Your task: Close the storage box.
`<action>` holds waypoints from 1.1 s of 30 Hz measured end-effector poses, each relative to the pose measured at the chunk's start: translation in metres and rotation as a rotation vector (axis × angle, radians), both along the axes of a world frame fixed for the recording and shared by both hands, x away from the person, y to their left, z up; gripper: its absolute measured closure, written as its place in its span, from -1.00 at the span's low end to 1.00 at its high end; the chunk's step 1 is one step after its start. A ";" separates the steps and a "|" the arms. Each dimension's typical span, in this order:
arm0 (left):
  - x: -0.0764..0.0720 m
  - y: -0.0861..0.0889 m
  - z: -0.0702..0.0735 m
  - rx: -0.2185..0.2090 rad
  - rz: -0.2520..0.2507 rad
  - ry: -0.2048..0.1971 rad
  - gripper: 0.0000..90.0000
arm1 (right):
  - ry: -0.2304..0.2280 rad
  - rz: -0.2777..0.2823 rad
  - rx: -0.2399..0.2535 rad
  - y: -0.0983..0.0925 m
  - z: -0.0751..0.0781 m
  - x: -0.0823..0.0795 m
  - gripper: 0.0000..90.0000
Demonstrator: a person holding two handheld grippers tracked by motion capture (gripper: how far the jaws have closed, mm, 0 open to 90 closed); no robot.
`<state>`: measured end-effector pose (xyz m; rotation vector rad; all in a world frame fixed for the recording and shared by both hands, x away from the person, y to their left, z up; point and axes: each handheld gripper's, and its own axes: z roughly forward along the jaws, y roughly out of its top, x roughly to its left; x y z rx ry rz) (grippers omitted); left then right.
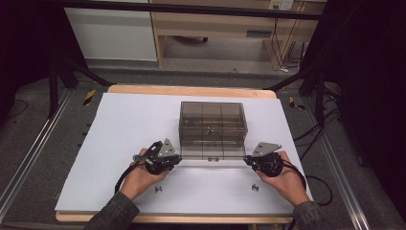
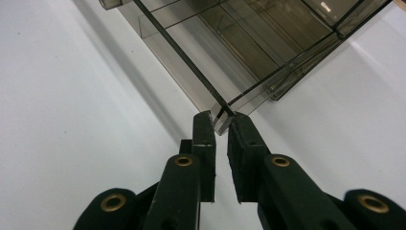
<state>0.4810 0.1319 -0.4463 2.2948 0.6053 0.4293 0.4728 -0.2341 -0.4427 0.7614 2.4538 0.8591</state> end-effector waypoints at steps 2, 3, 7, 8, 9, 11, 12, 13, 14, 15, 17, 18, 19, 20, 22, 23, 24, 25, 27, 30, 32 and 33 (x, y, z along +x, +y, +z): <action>0.000 0.000 0.000 0.001 -0.001 0.001 0.85 | -0.002 -0.001 -0.001 0.000 -0.001 0.000 0.82; -0.001 0.000 0.000 -0.001 -0.002 0.002 0.85 | -0.002 -0.003 0.001 0.000 -0.001 0.000 0.82; -0.001 0.001 -0.001 -0.003 -0.002 0.000 0.85 | -0.002 0.002 -0.001 0.000 -0.001 -0.001 0.82; -0.001 0.001 -0.001 -0.004 -0.002 0.001 0.85 | -0.002 0.003 -0.001 0.000 -0.001 -0.002 0.82; -0.001 0.001 -0.001 -0.005 -0.001 0.001 0.85 | -0.004 0.003 -0.002 0.000 -0.002 -0.002 0.82; -0.001 0.000 -0.001 -0.006 0.002 0.001 0.85 | -0.003 0.000 0.001 0.000 -0.002 -0.002 0.82; -0.002 0.000 -0.001 -0.006 0.003 0.000 0.85 | -0.005 -0.002 -0.003 0.000 -0.002 -0.002 0.82; -0.002 0.000 -0.002 -0.007 0.005 0.000 0.85 | -0.006 -0.003 -0.003 0.000 -0.003 -0.002 0.82; -0.002 0.000 -0.002 -0.003 0.006 0.000 0.85 | -0.007 -0.002 -0.001 0.000 -0.003 -0.002 0.82; -0.002 0.000 -0.002 -0.001 0.005 0.000 0.85 | -0.007 -0.004 0.002 0.000 -0.003 -0.002 0.82; -0.002 0.000 -0.002 -0.003 0.005 0.003 0.85 | -0.007 -0.005 0.001 0.001 -0.004 -0.003 0.82; -0.002 0.000 -0.002 -0.004 0.005 0.003 0.85 | -0.008 -0.004 -0.001 0.001 -0.004 -0.003 0.82; -0.002 0.001 -0.002 -0.009 0.004 0.005 0.84 | -0.008 -0.005 -0.001 0.001 -0.004 -0.003 0.82; -0.001 0.001 -0.002 -0.016 0.001 0.006 0.83 | -0.009 -0.006 0.001 0.001 -0.004 -0.003 0.81; -0.002 0.002 -0.002 -0.026 0.003 0.006 0.74 | -0.011 -0.003 0.004 0.000 -0.004 -0.002 0.73; -0.002 0.003 -0.001 -0.027 0.001 0.003 0.68 | -0.011 -0.007 0.007 0.000 -0.003 -0.002 0.65; -0.002 0.004 0.000 -0.032 0.001 0.002 0.65 | -0.013 -0.010 0.011 0.000 -0.003 -0.002 0.58; -0.003 0.005 0.001 -0.035 -0.001 0.002 0.59 | -0.013 -0.014 0.018 -0.001 -0.002 -0.002 0.50; -0.004 0.008 0.003 -0.024 -0.003 0.001 0.49 | -0.008 -0.026 0.026 -0.002 -0.001 -0.002 0.37; -0.005 0.012 0.005 -0.013 -0.005 0.013 0.32 | -0.005 -0.040 0.030 -0.005 -0.001 -0.004 0.20; -0.006 0.015 0.007 -0.011 -0.004 0.022 0.24 | -0.009 -0.054 0.039 -0.007 0.001 -0.007 0.06; -0.007 0.016 0.007 -0.012 0.000 0.022 0.20 | -0.014 -0.063 0.038 -0.008 0.002 -0.008 0.00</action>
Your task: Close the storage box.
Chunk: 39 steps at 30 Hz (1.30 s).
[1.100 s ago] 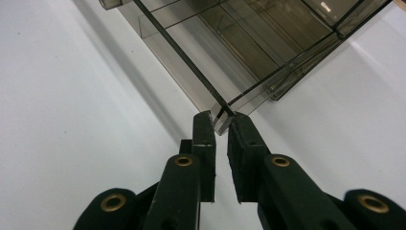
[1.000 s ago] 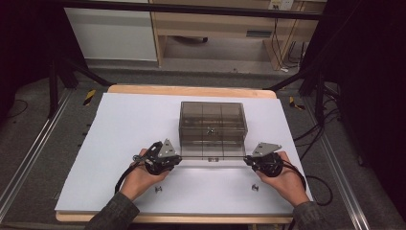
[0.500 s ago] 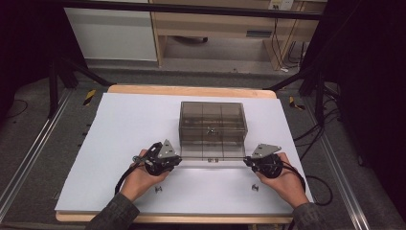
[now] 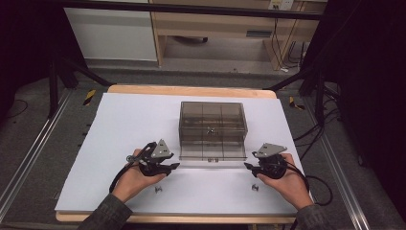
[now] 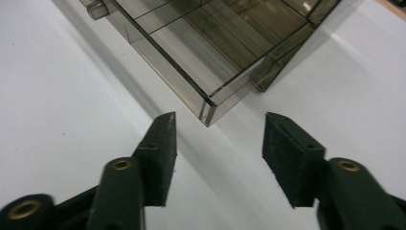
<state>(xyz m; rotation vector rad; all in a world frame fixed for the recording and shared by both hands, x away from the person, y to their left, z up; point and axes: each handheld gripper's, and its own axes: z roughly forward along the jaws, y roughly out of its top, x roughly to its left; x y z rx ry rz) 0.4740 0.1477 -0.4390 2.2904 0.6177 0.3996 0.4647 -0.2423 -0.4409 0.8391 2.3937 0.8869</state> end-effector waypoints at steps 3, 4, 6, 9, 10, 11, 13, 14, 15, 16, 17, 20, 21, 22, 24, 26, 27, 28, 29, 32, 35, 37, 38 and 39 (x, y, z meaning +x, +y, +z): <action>-0.002 0.003 0.004 0.008 -0.006 0.004 0.06 | 0.004 -0.014 0.010 -0.002 0.003 -0.005 -0.07; -0.004 0.003 0.006 0.020 -0.011 0.004 0.01 | 0.005 -0.015 0.008 -0.003 0.004 -0.006 -0.08; -0.007 0.004 0.011 0.037 -0.017 -0.003 -0.11 | 0.008 -0.016 0.021 -0.004 0.007 -0.010 -0.11; -0.011 0.007 0.018 0.074 -0.048 -0.003 -0.26 | 0.002 -0.032 0.033 -0.007 0.009 -0.016 -0.17; -0.012 0.008 0.020 0.080 -0.057 0.001 -0.27 | 0.003 -0.039 0.037 -0.008 0.009 -0.017 -0.19; -0.013 0.010 0.022 0.090 -0.071 0.008 -0.31 | 0.009 -0.048 0.041 -0.009 0.008 -0.020 -0.20; -0.016 0.012 0.025 0.112 -0.094 0.023 -0.33 | 0.006 -0.057 0.044 -0.011 0.004 -0.024 -0.19; -0.018 0.013 0.026 0.130 -0.107 0.032 -0.34 | 0.000 -0.064 0.047 -0.012 0.003 -0.026 -0.17; -0.020 0.014 0.026 0.141 -0.111 0.042 -0.34 | -0.004 -0.067 0.057 -0.013 0.001 -0.028 -0.14; -0.022 0.015 0.026 0.149 -0.111 0.057 -0.33 | -0.010 -0.075 0.063 -0.014 -0.001 -0.030 -0.12; -0.024 0.016 0.026 0.164 -0.109 0.067 -0.33 | -0.016 -0.084 0.073 -0.014 -0.002 -0.033 -0.10; -0.030 0.017 0.022 0.200 -0.110 0.094 -0.27 | -0.032 -0.113 0.103 -0.013 -0.009 -0.040 -0.07; -0.032 0.017 0.020 0.210 -0.115 0.107 -0.27 | -0.041 -0.122 0.113 -0.012 -0.012 -0.042 -0.05; -0.033 0.016 0.018 0.221 -0.124 0.116 -0.26 | -0.045 -0.130 0.127 -0.010 -0.014 -0.043 -0.05; -0.035 0.015 0.016 0.248 -0.138 0.131 -0.24 | -0.066 -0.153 0.138 -0.007 -0.018 -0.046 -0.04; -0.037 0.015 0.014 0.259 -0.146 0.147 -0.21 | -0.084 -0.172 0.161 -0.005 -0.022 -0.047 -0.03; -0.037 0.015 0.014 0.261 -0.150 0.157 -0.21 | -0.094 -0.184 0.171 -0.005 -0.023 -0.048 -0.03; -0.038 0.014 0.013 0.274 -0.150 0.162 -0.19 | -0.101 -0.195 0.178 -0.005 -0.025 -0.048 -0.03; -0.038 0.014 0.012 0.283 -0.151 0.168 -0.17 | -0.111 -0.199 0.178 -0.005 -0.026 -0.049 -0.04; -0.039 0.015 0.009 0.307 -0.155 0.199 -0.12 | -0.133 -0.224 0.168 -0.005 -0.027 -0.051 -0.08; -0.040 0.017 0.005 0.333 -0.151 0.220 0.00 | -0.151 -0.255 0.174 -0.008 -0.028 -0.052 -0.09; -0.042 0.017 0.002 0.346 -0.152 0.236 0.03 | -0.155 -0.267 0.175 -0.010 -0.030 -0.052 -0.09; -0.042 0.018 0.000 0.349 -0.155 0.245 0.07 | -0.155 -0.271 0.172 -0.010 -0.031 -0.053 -0.09; -0.042 0.018 -0.001 0.353 -0.155 0.245 0.10 | -0.155 -0.275 0.161 -0.011 -0.032 -0.053 -0.09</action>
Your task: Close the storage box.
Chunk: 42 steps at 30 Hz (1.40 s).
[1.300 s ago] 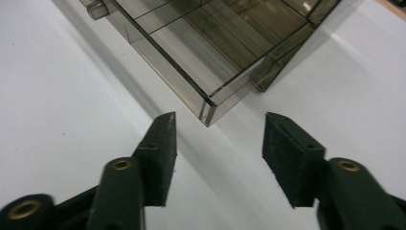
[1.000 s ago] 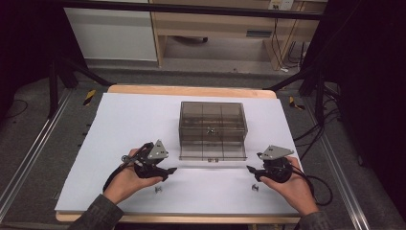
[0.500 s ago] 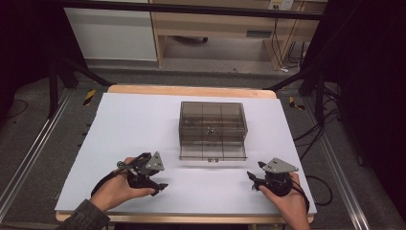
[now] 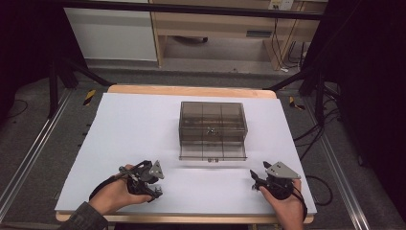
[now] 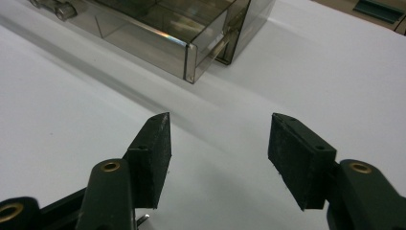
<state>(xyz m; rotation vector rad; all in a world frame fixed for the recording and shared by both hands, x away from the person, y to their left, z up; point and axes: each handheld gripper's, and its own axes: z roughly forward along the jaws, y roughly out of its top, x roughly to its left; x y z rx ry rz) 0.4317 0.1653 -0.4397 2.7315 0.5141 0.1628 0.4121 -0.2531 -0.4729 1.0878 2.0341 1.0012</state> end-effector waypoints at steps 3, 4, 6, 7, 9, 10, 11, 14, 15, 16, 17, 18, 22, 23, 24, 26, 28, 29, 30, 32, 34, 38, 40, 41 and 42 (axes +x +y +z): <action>-0.001 0.000 -0.003 0.003 0.007 0.007 0.17 | -0.001 -0.010 -0.010 0.000 -0.001 0.000 -0.08; -0.002 -0.001 -0.003 -0.002 0.012 0.014 0.18 | -0.005 -0.016 -0.014 0.000 -0.001 0.000 -0.08; -0.002 -0.001 -0.004 0.005 0.011 0.005 0.20 | -0.004 -0.021 -0.019 0.000 -0.001 0.000 -0.08; -0.002 -0.001 -0.004 0.007 0.013 0.006 0.23 | 0.000 -0.021 -0.020 0.000 -0.002 0.000 -0.08; -0.001 0.000 -0.004 0.006 0.019 0.010 0.27 | 0.004 -0.022 -0.028 0.000 -0.003 0.001 -0.08; -0.001 0.000 -0.004 0.008 0.025 0.011 0.30 | 0.007 -0.021 -0.027 0.000 -0.003 0.001 -0.08; 0.000 0.000 -0.004 0.012 0.029 0.013 0.32 | 0.007 -0.023 -0.029 0.001 -0.003 0.000 -0.07; 0.001 -0.001 -0.006 0.010 0.031 0.021 0.41 | 0.006 -0.020 -0.030 0.001 -0.003 0.001 -0.07; 0.001 -0.001 -0.006 0.015 0.029 0.021 0.44 | 0.006 -0.020 -0.032 0.001 -0.003 0.001 -0.07; 0.001 -0.001 -0.006 0.021 0.028 0.017 0.48 | 0.010 -0.021 -0.031 0.001 -0.004 0.001 -0.07; 0.001 -0.001 -0.006 0.020 0.027 0.019 0.51 | 0.010 -0.022 -0.033 0.001 -0.004 0.001 -0.06; 0.001 -0.001 -0.006 0.014 0.027 0.020 0.56 | 0.010 -0.022 -0.033 0.001 -0.004 0.000 -0.06; 0.002 0.000 -0.007 0.011 0.027 0.016 0.66 | 0.009 -0.024 -0.034 0.001 -0.004 0.000 -0.06; 0.002 0.000 -0.007 0.008 0.026 0.015 0.66 | 0.009 -0.023 -0.034 0.001 -0.004 0.001 -0.06; 0.002 0.001 -0.007 0.007 0.025 0.015 0.66 | 0.011 -0.023 -0.034 0.001 -0.004 0.001 -0.06; 0.002 0.002 -0.007 0.002 0.032 0.004 0.66 | 0.014 -0.021 -0.036 0.002 -0.005 0.001 -0.06; 0.003 0.002 -0.007 -0.008 0.034 0.002 0.66 | 0.015 -0.019 -0.042 0.002 -0.005 0.002 -0.06; 0.003 0.003 -0.007 -0.013 0.031 0.003 0.66 | 0.017 -0.019 -0.042 0.002 -0.005 0.002 -0.06; 0.003 0.003 -0.007 -0.017 0.030 0.001 0.66 | 0.015 -0.016 -0.043 0.002 -0.006 0.002 -0.06; 0.004 0.004 -0.005 -0.029 0.037 -0.008 0.66 | 0.019 -0.016 -0.042 0.003 -0.006 0.002 -0.06; 0.003 0.005 -0.002 -0.045 0.039 -0.017 0.66 | 0.020 -0.017 -0.042 0.003 -0.006 0.002 -0.06; 0.003 0.004 0.007 -0.085 0.038 -0.038 0.66 | 0.020 -0.016 -0.048 0.003 -0.006 0.003 -0.07; 0.001 0.001 0.011 -0.102 0.031 -0.053 0.66 | 0.026 -0.017 -0.054 0.003 -0.007 0.004 -0.11; 0.001 -0.001 0.013 -0.113 0.028 -0.060 0.66 | 0.028 -0.016 -0.051 0.003 -0.008 0.004 -0.13; 0.001 -0.003 0.016 -0.127 0.026 -0.065 0.66 | 0.033 -0.017 -0.051 0.004 -0.008 0.004 -0.16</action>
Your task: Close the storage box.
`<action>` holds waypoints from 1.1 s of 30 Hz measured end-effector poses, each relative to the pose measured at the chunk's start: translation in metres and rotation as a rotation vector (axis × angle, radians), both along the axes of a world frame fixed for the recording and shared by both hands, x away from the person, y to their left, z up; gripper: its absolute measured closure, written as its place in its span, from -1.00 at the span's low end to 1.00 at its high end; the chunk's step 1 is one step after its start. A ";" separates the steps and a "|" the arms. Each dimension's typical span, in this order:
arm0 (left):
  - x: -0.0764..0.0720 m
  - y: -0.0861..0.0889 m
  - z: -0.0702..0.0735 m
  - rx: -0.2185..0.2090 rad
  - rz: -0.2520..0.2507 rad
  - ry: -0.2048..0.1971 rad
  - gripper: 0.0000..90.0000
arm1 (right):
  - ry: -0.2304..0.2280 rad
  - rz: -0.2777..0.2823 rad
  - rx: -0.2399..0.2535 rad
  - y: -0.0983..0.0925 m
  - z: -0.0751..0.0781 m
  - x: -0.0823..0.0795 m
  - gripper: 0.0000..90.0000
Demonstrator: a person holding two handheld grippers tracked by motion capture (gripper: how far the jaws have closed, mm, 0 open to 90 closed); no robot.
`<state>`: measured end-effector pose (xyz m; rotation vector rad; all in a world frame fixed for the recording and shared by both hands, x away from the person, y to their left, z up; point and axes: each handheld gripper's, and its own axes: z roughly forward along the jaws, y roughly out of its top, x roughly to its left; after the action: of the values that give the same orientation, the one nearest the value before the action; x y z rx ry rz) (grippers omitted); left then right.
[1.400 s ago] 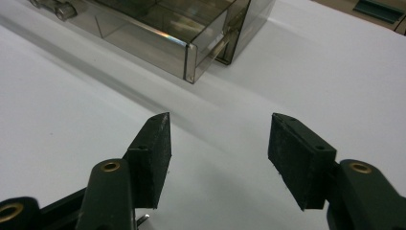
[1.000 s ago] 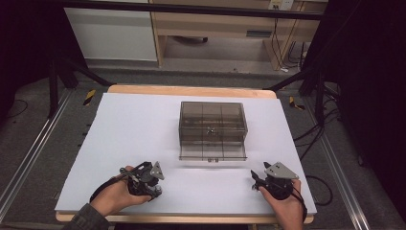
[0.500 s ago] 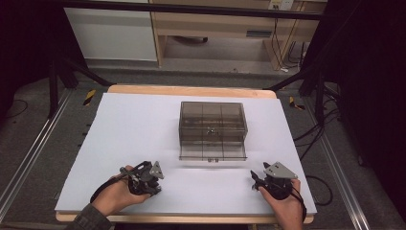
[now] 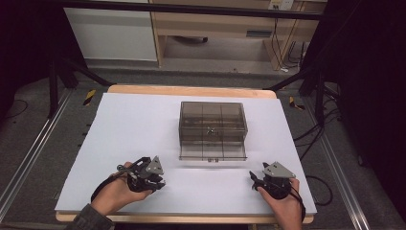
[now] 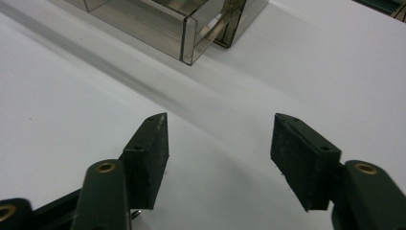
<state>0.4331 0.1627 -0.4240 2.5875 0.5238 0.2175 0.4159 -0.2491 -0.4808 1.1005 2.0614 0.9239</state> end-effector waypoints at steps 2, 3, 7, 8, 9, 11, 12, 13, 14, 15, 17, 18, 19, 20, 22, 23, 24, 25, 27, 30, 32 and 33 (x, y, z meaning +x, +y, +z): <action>0.002 -0.003 0.005 -0.023 0.002 -0.016 0.66 | 0.001 0.001 -0.001 0.001 -0.001 0.001 -0.21; 0.003 -0.004 0.007 -0.038 0.004 -0.022 0.66 | 0.001 -0.003 -0.001 0.001 -0.001 0.001 -0.24; 0.008 -0.009 0.013 -0.079 0.008 -0.052 0.66 | -0.001 -0.011 0.002 0.002 -0.001 0.001 -0.32; 0.009 -0.009 0.014 -0.082 0.009 -0.059 0.66 | -0.002 -0.012 0.002 0.002 -0.001 0.001 -0.33; 0.011 -0.010 0.014 -0.089 0.008 -0.063 0.66 | -0.003 -0.012 0.000 0.002 -0.001 0.001 -0.33; 0.013 -0.011 0.016 -0.100 0.006 -0.067 0.66 | -0.006 -0.010 0.000 0.002 -0.001 0.001 -0.33; 0.014 -0.012 0.018 -0.106 0.007 -0.071 0.66 | -0.006 -0.009 0.000 0.002 -0.001 0.001 -0.33; 0.014 -0.014 0.021 -0.110 0.005 -0.076 0.66 | -0.006 -0.010 -0.002 0.002 -0.002 0.002 -0.33; 0.015 -0.016 0.023 -0.113 0.001 -0.080 0.66 | -0.003 -0.010 -0.002 0.002 -0.002 0.002 -0.33; 0.016 -0.018 0.025 -0.114 -0.005 -0.084 0.66 | -0.003 -0.010 -0.006 0.002 -0.002 0.002 -0.33; 0.017 -0.023 0.030 -0.115 -0.014 -0.094 0.66 | -0.005 -0.010 -0.005 0.002 -0.002 0.002 -0.33; 0.018 -0.025 0.032 -0.120 -0.017 -0.098 0.66 | -0.009 -0.010 -0.007 0.002 -0.001 0.002 -0.33; 0.020 -0.028 0.034 -0.122 -0.020 -0.103 0.66 | -0.008 -0.013 -0.003 0.002 -0.001 0.002 -0.33; 0.021 -0.030 0.035 -0.122 -0.025 -0.107 0.66 | -0.009 -0.012 -0.002 0.002 -0.001 0.001 -0.33; 0.026 -0.036 0.038 -0.117 -0.031 -0.113 0.66 | -0.012 -0.011 -0.004 0.002 -0.001 0.001 -0.34; 0.028 -0.039 0.038 -0.117 -0.034 -0.113 0.66 | -0.011 -0.014 -0.002 0.002 -0.001 0.001 -0.34; 0.030 -0.042 0.039 -0.116 -0.037 -0.114 0.66 | -0.011 -0.014 -0.001 0.002 -0.001 0.002 -0.35; 0.032 -0.045 0.040 -0.130 -0.039 -0.106 0.66 | -0.010 -0.017 -0.002 0.002 -0.001 0.001 -0.36; 0.035 -0.051 0.043 -0.172 -0.051 -0.085 0.66 | -0.011 -0.019 -0.001 0.001 -0.001 0.001 -0.37; 0.038 -0.062 0.046 -0.154 -0.061 -0.109 0.66 | -0.018 -0.026 -0.001 0.001 0.000 0.001 -0.40; 0.042 -0.069 0.047 -0.163 -0.066 -0.108 0.66 | -0.023 -0.027 -0.003 0.000 0.000 0.001 -0.41; 0.044 -0.072 0.048 -0.154 -0.068 -0.112 0.66 | -0.024 -0.028 -0.004 0.000 0.000 0.001 -0.41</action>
<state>0.4773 0.0909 -0.3762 2.4224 0.3957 0.2852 0.4168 -0.2488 -0.4809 1.1079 2.0234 0.9145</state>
